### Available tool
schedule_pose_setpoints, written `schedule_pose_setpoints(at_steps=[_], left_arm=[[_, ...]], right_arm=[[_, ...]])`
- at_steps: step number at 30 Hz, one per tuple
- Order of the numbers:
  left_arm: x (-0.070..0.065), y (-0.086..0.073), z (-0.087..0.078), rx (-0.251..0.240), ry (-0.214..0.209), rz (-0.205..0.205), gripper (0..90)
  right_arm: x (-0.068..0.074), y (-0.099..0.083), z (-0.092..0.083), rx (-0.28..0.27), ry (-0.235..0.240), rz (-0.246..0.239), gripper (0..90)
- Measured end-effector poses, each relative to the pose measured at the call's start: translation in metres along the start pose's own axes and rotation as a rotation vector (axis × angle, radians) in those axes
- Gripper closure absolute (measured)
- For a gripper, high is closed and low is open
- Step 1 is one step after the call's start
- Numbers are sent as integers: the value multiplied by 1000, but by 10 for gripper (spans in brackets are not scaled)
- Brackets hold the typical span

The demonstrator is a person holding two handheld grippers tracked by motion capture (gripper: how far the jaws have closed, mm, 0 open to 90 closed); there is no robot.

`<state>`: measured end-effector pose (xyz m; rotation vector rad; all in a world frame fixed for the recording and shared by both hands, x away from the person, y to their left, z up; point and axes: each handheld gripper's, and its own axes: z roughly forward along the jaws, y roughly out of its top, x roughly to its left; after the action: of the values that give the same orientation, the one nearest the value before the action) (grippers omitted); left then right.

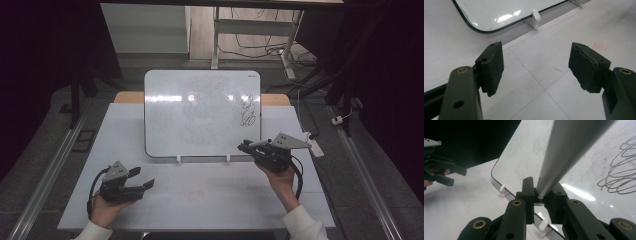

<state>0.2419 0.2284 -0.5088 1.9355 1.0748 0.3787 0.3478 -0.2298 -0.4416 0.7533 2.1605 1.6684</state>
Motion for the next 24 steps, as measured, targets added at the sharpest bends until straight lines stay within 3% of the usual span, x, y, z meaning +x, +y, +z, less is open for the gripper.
schedule_pose_setpoints(at_steps=[9,14,24], left_arm=[[0,1,3,7,-3,2,294],[2,0,3,10,-1,-3,293],[5,-2,6,16,-10,-2,293]], right_arm=[[-11,11,2,-24,-23,-12,775],[-29,29,13,-46,-54,-7,775],[-75,68,47,-52,-171,13,775]])
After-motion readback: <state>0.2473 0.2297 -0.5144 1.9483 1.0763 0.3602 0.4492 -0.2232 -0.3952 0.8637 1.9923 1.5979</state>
